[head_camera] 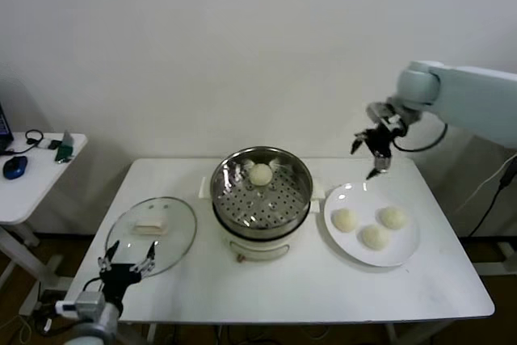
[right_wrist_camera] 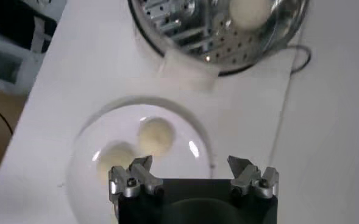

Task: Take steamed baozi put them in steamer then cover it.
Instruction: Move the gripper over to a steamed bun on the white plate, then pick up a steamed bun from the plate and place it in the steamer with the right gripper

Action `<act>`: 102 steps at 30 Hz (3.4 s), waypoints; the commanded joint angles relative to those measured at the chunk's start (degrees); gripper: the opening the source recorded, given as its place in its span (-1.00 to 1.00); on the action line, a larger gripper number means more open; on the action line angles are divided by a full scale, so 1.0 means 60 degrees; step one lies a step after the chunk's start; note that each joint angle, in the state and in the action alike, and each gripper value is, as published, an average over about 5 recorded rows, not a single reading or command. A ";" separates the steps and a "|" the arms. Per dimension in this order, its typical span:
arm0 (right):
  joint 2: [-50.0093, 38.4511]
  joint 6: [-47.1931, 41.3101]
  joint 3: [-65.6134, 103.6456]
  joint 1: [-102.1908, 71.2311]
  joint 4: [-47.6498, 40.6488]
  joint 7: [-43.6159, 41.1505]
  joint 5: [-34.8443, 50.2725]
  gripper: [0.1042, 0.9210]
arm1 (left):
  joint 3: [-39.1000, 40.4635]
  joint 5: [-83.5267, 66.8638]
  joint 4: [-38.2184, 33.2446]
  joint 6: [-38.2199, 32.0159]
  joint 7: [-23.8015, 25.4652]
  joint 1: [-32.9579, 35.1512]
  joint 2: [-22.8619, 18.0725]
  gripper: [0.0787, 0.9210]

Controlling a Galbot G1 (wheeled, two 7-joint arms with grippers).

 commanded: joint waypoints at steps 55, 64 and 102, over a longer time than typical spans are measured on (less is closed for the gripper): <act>0.1344 -0.0804 0.0233 0.3264 0.0739 -0.0377 0.2113 0.41 | -0.0170 -0.0042 0.0123 -0.0158 -0.0037 0.0236 -0.0106 0.77; 0.3257 -0.2012 0.1841 0.2207 0.2049 0.0767 0.2981 0.41 | -0.0165 -0.0048 -0.0049 -0.0148 -0.0028 0.0262 -0.0131 0.77; 0.6242 -0.2083 0.2024 -0.2290 -0.1583 0.1890 0.0551 0.61 | -0.0283 -0.0169 0.0123 -0.0134 -0.0154 0.0227 -0.0066 0.77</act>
